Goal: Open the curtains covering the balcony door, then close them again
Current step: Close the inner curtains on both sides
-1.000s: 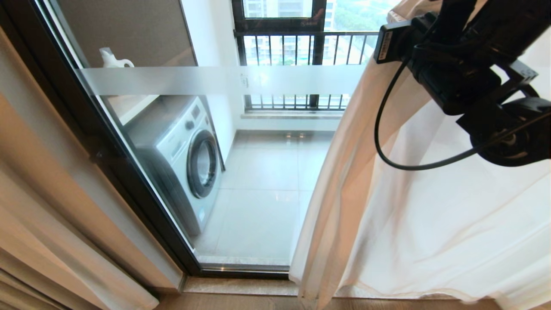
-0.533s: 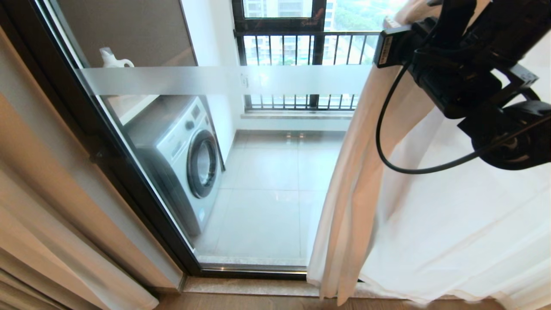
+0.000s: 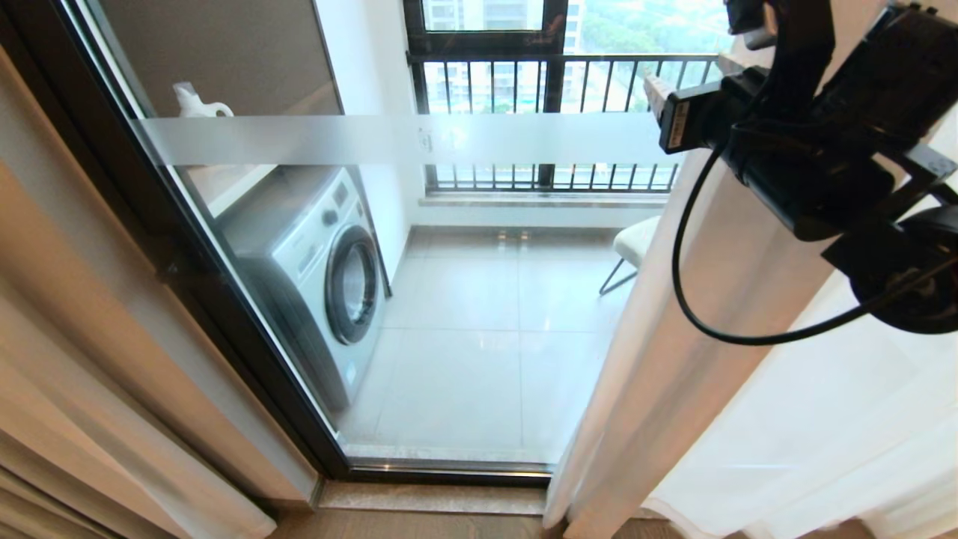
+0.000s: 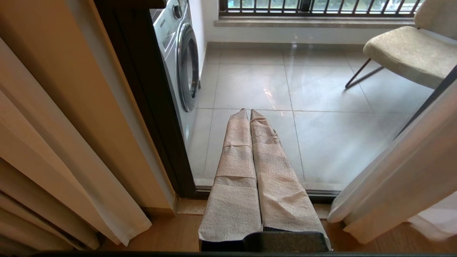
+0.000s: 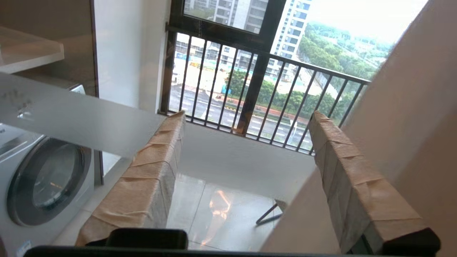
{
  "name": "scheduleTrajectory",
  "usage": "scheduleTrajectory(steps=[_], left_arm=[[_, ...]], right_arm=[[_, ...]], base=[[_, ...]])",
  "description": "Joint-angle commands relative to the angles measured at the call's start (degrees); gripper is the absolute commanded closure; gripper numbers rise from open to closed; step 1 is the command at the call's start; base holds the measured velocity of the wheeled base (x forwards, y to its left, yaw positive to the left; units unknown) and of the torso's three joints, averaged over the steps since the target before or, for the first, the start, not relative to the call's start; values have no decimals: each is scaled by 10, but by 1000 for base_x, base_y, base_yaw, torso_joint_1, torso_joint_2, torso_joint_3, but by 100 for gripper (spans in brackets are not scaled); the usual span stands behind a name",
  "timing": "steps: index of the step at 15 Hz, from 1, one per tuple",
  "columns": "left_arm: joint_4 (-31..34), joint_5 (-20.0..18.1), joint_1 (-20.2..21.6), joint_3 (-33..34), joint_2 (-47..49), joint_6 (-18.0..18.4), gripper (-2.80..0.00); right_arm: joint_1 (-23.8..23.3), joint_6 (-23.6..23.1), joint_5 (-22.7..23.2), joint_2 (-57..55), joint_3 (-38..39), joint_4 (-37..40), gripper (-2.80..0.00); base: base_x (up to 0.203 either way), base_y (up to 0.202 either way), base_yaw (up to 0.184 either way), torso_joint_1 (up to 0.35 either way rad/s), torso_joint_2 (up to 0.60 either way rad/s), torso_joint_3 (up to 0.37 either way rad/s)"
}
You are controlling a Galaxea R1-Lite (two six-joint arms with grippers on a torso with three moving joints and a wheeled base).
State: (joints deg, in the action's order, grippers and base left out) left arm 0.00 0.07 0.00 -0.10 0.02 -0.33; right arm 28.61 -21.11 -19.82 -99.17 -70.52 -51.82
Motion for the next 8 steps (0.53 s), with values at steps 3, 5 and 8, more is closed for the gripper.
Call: scheduleTrajectory(steps=[3,5,8], left_arm=[[0,0,0,0,0,0,0],[0,0,0,0,0,0,0],[-1,0,0,0,0,0,0]], right_arm=[[0,-6,-1,116,124,2,-280],[1,-19,-1,171,190,3,-280],[2,-26,1,243,265,4,-280]], base=[[0,0,0,0,0,0],[0,0,0,0,0,0],[0,0,0,0,0,0]])
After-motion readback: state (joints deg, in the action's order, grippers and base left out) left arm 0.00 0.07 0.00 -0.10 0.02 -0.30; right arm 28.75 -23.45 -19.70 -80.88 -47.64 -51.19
